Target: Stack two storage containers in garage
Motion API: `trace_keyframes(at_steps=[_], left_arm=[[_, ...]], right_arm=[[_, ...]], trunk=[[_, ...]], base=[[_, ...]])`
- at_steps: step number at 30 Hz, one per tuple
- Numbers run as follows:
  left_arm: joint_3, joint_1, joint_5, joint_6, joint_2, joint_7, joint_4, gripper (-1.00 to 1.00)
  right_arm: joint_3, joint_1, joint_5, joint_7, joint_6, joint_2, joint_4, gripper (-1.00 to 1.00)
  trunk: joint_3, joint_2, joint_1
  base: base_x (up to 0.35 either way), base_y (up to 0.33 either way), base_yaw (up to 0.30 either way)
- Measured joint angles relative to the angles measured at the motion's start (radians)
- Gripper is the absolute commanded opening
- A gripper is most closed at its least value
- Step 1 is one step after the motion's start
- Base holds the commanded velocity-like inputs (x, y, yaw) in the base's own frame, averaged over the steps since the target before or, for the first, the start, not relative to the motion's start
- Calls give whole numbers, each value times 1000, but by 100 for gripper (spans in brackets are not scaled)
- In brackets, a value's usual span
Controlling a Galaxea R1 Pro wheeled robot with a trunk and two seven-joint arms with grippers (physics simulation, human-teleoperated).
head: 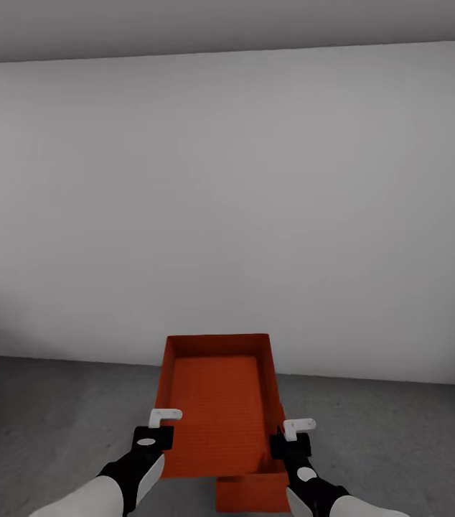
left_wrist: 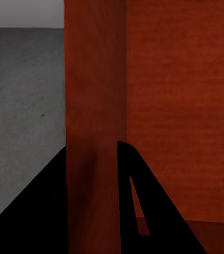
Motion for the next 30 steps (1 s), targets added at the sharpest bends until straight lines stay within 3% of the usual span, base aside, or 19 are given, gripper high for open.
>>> trace_keyframes(at_steps=[13,21,30], left_arm=[[-1,0,2,-1,0,0,1,-100],[-1,0,2,0,0,0,1,-100],[0,0,1,-1,0,0,1,-100]], right_arm=[[-2,0,5,0,1,0,-1,-100],[-3,0,5,0,1,0,0,-100],[-2,0,4,0,1,0,0,-100]], trunk=[[0,0,0],[0,0,0],[0,0,0]], base=[[16,3,-235],[-2,-9,-31],[-85,-224,-1]])
